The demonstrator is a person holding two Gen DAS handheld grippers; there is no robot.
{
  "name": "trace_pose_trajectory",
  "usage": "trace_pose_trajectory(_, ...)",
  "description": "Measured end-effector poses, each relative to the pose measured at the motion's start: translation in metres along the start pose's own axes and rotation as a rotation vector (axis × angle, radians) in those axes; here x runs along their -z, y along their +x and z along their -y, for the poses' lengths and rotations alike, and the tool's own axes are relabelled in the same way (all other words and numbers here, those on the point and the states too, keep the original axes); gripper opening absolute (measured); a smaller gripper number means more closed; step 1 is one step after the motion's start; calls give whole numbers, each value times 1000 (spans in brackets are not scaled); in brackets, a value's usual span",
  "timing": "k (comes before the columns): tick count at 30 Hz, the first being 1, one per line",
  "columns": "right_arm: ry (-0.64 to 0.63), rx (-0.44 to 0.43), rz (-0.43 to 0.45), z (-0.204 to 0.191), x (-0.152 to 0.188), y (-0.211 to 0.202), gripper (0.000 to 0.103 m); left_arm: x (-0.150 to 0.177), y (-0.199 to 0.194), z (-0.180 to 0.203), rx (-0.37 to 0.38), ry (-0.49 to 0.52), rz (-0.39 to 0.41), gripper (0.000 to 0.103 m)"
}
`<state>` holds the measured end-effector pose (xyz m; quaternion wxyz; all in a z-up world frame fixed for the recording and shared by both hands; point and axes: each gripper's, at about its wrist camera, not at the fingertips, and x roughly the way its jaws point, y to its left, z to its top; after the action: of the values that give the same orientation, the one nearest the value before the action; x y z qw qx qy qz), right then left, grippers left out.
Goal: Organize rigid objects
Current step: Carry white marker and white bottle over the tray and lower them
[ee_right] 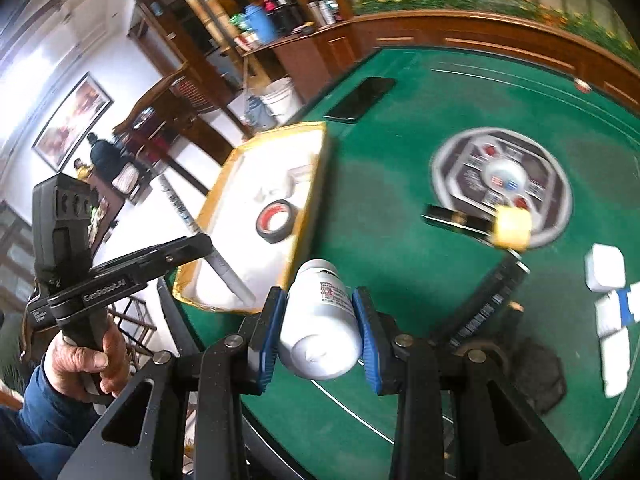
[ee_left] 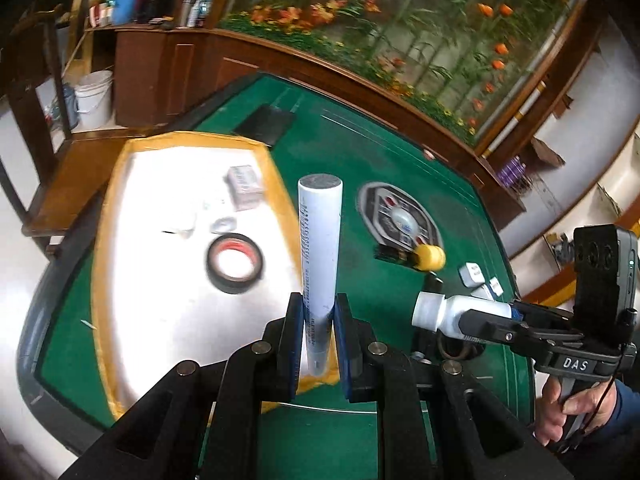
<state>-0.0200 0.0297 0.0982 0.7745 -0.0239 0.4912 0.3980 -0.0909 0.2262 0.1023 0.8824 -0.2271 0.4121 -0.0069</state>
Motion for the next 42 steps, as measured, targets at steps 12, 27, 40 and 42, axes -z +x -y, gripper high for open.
trace_pose_trajectory(12,-106,-55,-57,-59,-20,65,34,-3,9,-42,-23,-25,-84,14)
trace_pose_trajectory(27,-65,-24,-113,-61,-25,120,34,-13,40,-72,-1,-19,-171,14)
trace_pose_trajectory(40,-80,3,-147,-60,-21,134,34,-13,59,-85,4,-44,-209,14)
trace_pose_trajectory(42,-84,0,-152,-61,-21,135,34,-13,61,-89,1,-50,-213,14)
